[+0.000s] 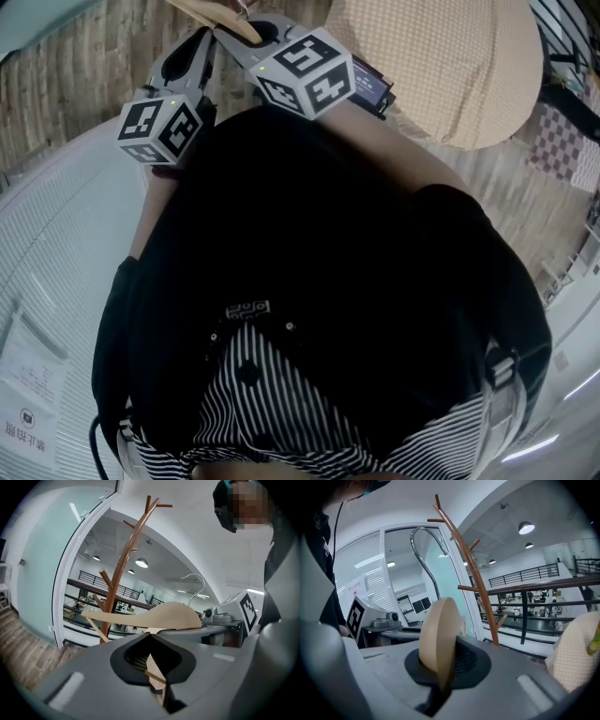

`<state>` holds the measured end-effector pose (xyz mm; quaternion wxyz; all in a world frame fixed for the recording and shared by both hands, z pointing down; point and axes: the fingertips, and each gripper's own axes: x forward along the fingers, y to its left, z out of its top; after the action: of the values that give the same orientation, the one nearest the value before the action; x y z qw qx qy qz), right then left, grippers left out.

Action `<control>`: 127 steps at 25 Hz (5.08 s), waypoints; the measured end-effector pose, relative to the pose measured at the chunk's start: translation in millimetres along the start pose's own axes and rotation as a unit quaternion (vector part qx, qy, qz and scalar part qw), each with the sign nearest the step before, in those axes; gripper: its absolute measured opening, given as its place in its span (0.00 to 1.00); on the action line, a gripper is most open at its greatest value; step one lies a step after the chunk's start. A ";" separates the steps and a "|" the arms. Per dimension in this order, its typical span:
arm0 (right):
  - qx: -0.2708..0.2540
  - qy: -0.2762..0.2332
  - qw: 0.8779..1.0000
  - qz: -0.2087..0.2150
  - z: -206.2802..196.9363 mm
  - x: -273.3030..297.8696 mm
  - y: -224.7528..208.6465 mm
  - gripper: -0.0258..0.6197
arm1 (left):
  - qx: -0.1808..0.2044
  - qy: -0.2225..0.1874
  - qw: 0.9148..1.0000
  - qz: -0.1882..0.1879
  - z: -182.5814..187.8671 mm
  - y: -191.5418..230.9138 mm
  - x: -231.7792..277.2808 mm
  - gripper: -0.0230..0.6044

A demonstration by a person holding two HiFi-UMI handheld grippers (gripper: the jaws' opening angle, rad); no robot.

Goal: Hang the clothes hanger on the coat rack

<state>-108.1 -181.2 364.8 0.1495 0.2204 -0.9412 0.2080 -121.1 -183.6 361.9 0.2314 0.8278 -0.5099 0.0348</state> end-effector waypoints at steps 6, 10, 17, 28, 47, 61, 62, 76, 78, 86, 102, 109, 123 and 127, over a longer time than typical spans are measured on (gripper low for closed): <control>-0.008 -0.003 1.000 0.018 14.4 4.5 -26.7 0.04 | 0.009 -0.004 1.000 0.019 12.7 5.0 26.8 0.04; -0.012 -0.005 1.000 0.029 22.1 9.4 -41.5 0.04 | 0.010 -0.007 1.000 0.028 19.4 10.3 41.8 0.04; -0.014 -0.009 0.999 0.035 26.8 11.3 -48.4 0.04 | 0.004 -0.013 0.999 0.035 23.2 12.7 48.5 0.04; 0.012 -0.017 0.999 0.045 23.7 10.7 -61.3 0.04 | 0.015 0.012 0.999 0.047 16.9 10.3 59.7 0.04; -0.007 -0.026 0.999 0.026 32.6 15.6 -72.5 0.04 | 0.038 -0.002 0.999 0.022 26.7 19.7 75.8 0.04; -0.027 0.002 0.998 0.059 64.4 66.5 -76.6 0.04 | -0.001 -0.003 0.999 0.042 55.3 81.7 93.8 0.04; -0.027 0.005 0.998 0.061 63.8 69.7 -76.4 0.04 | -0.001 -0.002 0.999 0.044 55.0 84.6 93.5 0.04; -0.034 0.026 0.997 0.071 81.5 125.2 -75.8 0.04 | 0.021 0.021 0.999 0.039 72.5 140.1 96.4 0.04; -0.029 0.031 0.997 0.071 81.8 132.2 -76.7 0.04 | 0.051 0.035 0.997 0.042 73.8 146.2 97.0 0.04; -0.028 0.043 0.997 0.058 91.4 160.3 -81.5 0.04 | 0.046 0.040 0.998 0.017 81.8 173.7 103.1 0.04; -0.004 0.057 0.998 0.024 85.5 201.2 -87.4 0.04 | 0.082 0.055 0.995 -0.034 75.7 210.1 108.0 0.04; 0.012 0.075 0.997 0.012 81.1 217.4 -98.0 0.04 | 0.079 0.075 0.992 -0.069 68.9 225.9 119.6 0.04; 0.030 0.109 0.994 -0.010 78.7 233.3 -122.1 0.04 | 0.075 0.120 0.982 -0.127 64.3 237.9 146.3 0.04; 0.035 0.114 0.993 -0.019 74.8 237.0 -126.0 0.04 | 0.070 0.130 0.981 -0.129 59.7 241.3 150.1 0.04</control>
<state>-265.6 -401.9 429.3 0.2518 0.2181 -0.9059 0.2615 -267.6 -422.9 436.7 0.2395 0.8893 -0.3604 0.1478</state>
